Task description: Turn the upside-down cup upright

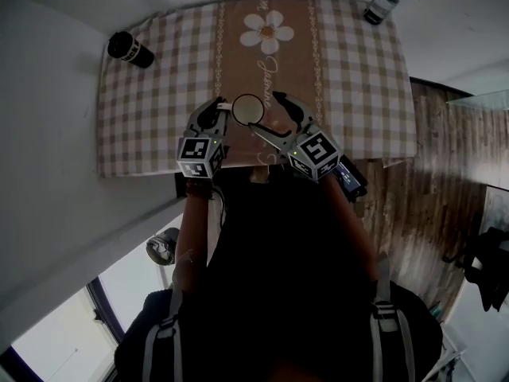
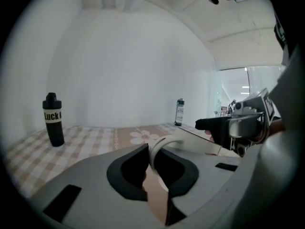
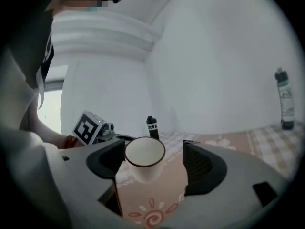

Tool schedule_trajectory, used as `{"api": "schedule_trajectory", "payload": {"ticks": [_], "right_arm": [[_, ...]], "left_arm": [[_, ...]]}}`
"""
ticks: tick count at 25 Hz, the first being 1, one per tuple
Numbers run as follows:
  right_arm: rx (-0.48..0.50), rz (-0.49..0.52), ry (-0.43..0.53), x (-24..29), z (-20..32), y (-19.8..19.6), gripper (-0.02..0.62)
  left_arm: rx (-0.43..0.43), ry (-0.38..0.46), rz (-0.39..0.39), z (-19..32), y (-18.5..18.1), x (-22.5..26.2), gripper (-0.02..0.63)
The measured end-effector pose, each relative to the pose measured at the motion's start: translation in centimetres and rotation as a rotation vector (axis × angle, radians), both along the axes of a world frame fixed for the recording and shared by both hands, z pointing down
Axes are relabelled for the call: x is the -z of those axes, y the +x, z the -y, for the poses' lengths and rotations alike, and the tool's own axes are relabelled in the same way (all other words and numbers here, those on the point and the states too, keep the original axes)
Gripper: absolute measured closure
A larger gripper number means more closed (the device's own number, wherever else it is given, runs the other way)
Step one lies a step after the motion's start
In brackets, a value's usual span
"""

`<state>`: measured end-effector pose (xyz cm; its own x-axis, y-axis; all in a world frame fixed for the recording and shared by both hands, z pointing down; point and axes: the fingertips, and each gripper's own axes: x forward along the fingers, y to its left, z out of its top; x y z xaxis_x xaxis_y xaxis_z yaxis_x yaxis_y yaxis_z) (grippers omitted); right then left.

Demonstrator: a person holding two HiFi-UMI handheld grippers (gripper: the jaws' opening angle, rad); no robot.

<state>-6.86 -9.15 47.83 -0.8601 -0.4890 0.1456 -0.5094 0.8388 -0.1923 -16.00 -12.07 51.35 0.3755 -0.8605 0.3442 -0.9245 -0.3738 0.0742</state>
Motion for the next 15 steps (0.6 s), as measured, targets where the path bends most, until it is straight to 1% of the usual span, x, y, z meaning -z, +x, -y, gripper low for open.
{"api": "schedule_trajectory", "payload": {"ticks": [1, 3, 10, 12, 15], "right_arm": [[-0.003, 0.028, -0.015, 0.1, 0.2, 0.3, 0.209], [0.004, 0.04, -0.007, 0.0, 0.3, 0.4, 0.209], [0.097, -0.014, 0.056, -0.2, -1.6, -1.2, 0.207], [0.103, -0.02, 0.068, -0.3, -1.8, -1.5, 0.207], [0.108, -0.035, 0.078, -0.2, -1.6, -1.7, 0.207]], "left_arm": [[0.003, 0.002, -0.03, 0.0, -0.2, 0.1, 0.572], [0.004, -0.005, -0.092, 0.0, 0.0, 0.5, 0.572], [-0.005, -0.008, -0.246, 0.0, 0.8, 1.2, 0.572], [-0.022, 0.001, -0.295, 0.0, 1.3, 1.8, 0.572], [-0.075, 0.024, -0.368, -0.3, 2.6, 2.9, 0.572]]}}
